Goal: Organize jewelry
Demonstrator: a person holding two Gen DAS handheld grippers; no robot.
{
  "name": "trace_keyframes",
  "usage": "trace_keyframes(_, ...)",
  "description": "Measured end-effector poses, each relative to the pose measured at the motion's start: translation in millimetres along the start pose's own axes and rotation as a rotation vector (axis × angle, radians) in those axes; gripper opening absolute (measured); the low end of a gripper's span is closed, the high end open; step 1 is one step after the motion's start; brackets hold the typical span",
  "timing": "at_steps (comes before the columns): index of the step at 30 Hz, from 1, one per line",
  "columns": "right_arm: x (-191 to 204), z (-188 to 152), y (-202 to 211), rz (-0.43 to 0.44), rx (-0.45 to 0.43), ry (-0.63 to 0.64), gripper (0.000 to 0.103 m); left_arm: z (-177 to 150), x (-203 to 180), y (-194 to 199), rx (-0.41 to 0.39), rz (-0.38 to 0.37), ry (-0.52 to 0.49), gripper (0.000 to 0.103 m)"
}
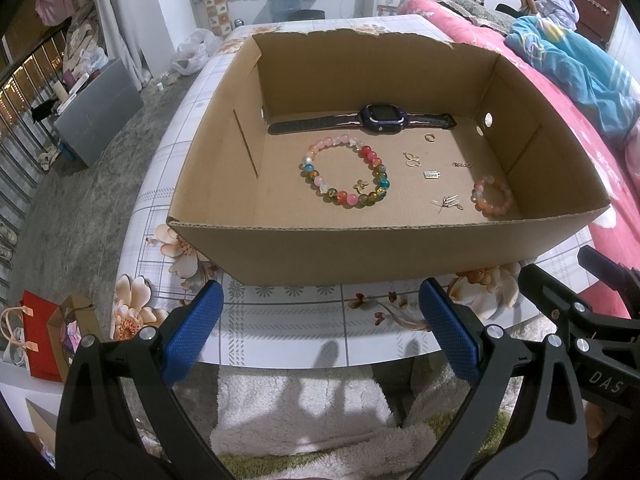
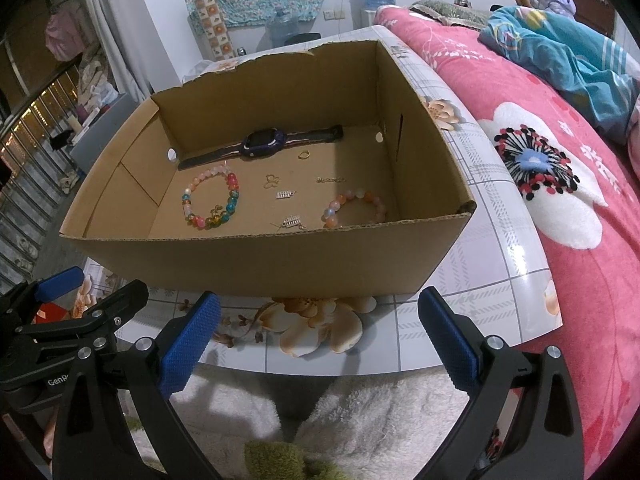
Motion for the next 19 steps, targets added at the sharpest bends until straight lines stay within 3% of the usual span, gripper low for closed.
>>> trace_keyframes(19, -0.2, 0.7, -0.1, 0.000, 0.003, -0.002, 0.096, 0.2, -0.1, -0.6, 0.003, -0.002, 0.002, 0.095)
Point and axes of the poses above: each gripper's, at about its wrist camera, not at the fingertips, and y roughly against the way its jaws point, x to its left, z to its top, the point moved 6 cm from there along -y, roughly the way its jaws point, and after that the axes turned 6 degrees about -z, right-handed, at the moved point
